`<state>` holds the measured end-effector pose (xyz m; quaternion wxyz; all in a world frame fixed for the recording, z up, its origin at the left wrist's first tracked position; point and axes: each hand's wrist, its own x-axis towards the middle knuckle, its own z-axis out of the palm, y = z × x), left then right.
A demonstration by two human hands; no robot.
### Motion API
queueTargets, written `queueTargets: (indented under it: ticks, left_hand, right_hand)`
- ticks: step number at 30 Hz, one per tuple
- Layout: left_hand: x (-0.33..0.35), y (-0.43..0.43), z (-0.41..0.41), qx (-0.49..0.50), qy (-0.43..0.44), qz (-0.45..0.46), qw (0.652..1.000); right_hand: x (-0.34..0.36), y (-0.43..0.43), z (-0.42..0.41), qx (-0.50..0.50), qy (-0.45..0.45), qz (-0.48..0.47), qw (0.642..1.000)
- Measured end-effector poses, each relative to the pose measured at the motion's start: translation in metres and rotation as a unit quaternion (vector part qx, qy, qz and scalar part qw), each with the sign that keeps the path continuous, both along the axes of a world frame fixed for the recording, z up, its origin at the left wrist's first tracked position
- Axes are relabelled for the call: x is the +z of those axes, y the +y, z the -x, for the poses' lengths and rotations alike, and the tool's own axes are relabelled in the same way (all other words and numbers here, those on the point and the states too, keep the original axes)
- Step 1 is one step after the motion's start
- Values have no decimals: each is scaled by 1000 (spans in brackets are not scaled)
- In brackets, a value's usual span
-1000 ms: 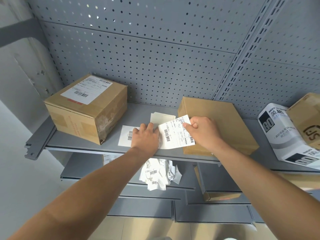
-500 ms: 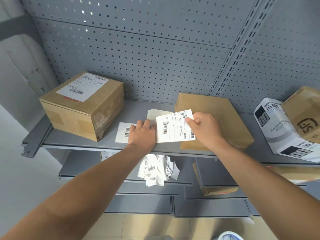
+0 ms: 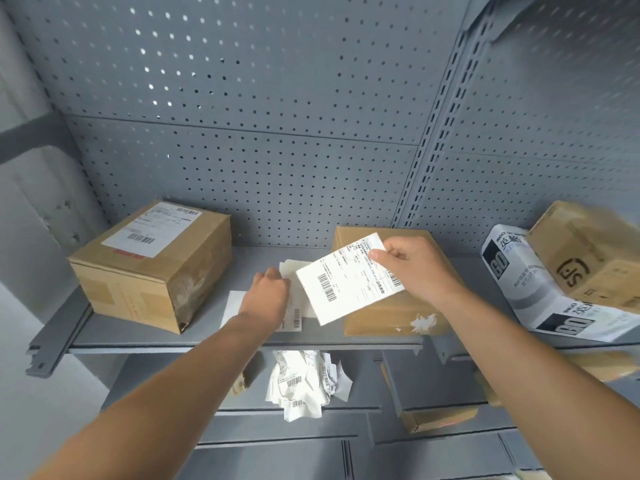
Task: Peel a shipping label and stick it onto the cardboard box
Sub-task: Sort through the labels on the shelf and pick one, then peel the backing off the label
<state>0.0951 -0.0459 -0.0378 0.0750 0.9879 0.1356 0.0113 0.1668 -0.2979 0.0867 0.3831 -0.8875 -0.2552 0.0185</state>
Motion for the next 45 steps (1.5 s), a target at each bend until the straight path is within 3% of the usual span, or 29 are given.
queueTargets:
  ticks: [3, 5, 7, 9, 16, 20, 23, 26, 29, 32, 38, 45]
  left_hand:
    - [28, 6, 0, -16, -65, 51, 996]
    - [55, 5, 1, -1, -141, 144, 980]
    - [83, -5, 8, 13, -196, 275, 941]
    - [106, -20, 17, 10, -218, 364, 906]
    - [139, -58, 30, 1, -233, 507, 830]
    - [148, -64, 31, 18, -264, 545, 796]
    - [162, -71, 36, 26, -304, 577, 757]
    - [175, -75, 38, 35, -359, 578, 732]
    - [190, -82, 38, 32, -395, 589, 705]
    - [201, -89, 34, 21, -412, 592, 692]
    - [207, -97, 29, 10, -414, 603, 682]
    - [204, -100, 30, 10, -408, 612, 677]
  right_hand:
    - [21, -4, -10, 30, -16, 20, 999]
    - [38, -6, -17, 52, -30, 40, 997]
    - [56, -5, -23, 71, -48, 46, 995]
    - [76, -2, -24, 95, -66, 50, 992]
    - [128, 9, -22, 144, -133, 75, 978]
    - [141, 8, -20, 131, -143, 68, 979]
    - [127, 6, -14, 91, -64, -154, 982]
    - [105, 1, 0, 33, 61, -337, 939]
    - [82, -6, 14, 38, 112, -340, 933]
    - [68, -11, 22, 59, 101, -339, 933]
    - [65, -20, 29, 67, 39, -353, 932]
    - [62, -23, 32, 54, 44, -365, 928]
